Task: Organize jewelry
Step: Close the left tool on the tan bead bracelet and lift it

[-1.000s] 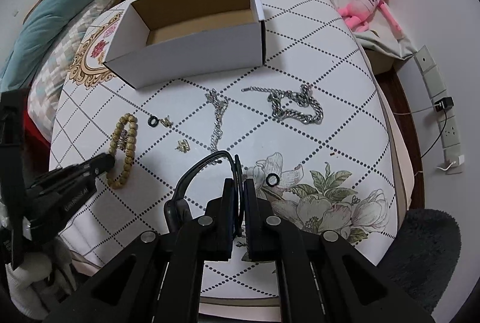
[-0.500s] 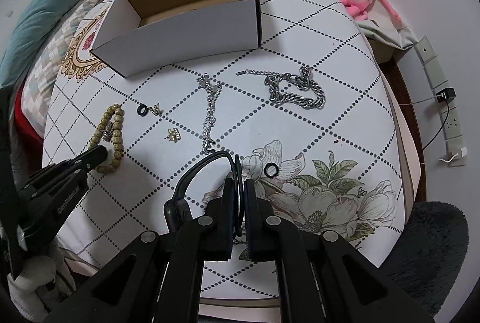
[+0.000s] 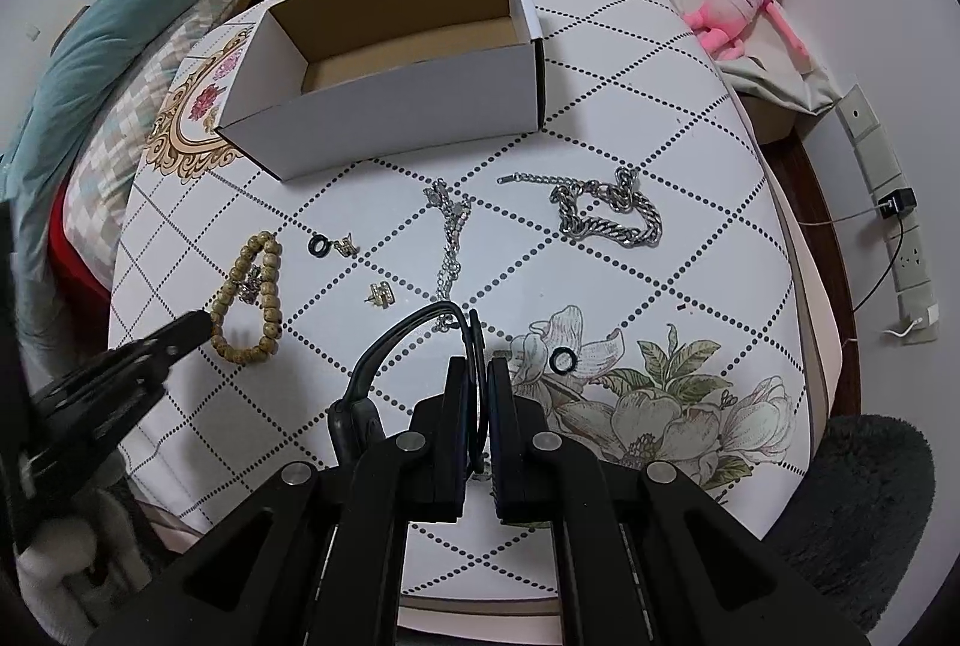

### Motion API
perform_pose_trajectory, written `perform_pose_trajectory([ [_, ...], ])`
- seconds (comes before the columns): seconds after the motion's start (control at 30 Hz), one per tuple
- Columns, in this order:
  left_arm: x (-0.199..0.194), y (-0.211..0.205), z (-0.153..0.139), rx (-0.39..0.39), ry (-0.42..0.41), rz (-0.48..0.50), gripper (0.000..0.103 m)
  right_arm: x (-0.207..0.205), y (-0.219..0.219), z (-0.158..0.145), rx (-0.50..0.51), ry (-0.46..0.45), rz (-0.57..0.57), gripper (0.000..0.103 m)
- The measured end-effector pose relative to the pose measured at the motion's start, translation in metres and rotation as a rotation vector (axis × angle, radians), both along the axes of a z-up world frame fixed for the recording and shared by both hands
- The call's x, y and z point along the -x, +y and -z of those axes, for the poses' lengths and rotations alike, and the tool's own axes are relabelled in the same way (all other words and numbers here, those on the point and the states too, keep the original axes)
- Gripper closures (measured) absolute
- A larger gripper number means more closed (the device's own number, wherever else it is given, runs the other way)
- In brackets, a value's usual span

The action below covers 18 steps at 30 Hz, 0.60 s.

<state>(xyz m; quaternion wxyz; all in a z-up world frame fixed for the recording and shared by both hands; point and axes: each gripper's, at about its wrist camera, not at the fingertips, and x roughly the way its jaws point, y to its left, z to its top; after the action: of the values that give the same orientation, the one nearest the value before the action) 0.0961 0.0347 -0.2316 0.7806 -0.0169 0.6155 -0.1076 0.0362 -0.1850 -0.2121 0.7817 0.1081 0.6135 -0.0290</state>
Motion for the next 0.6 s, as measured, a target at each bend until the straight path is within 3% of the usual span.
perform_pose_trajectory([
  [0.17,0.002,-0.003,0.001,0.002,-0.006,0.011,0.087,0.002,-0.004,0.010,0.004,0.026,0.007,0.097],
  [0.33,0.006,0.011,-0.007,0.008,-0.029,-0.036,0.084,0.003,-0.007,0.018,0.007,0.043,0.019,0.097],
  [0.47,0.006,0.022,-0.016,-0.018,-0.091,-0.054,0.056,0.003,-0.010,0.021,0.007,0.047,0.029,0.097],
  [0.6,0.001,0.016,0.000,-0.071,-0.058,-0.021,0.056,0.002,-0.010,0.026,0.002,0.059,0.032,0.097],
])
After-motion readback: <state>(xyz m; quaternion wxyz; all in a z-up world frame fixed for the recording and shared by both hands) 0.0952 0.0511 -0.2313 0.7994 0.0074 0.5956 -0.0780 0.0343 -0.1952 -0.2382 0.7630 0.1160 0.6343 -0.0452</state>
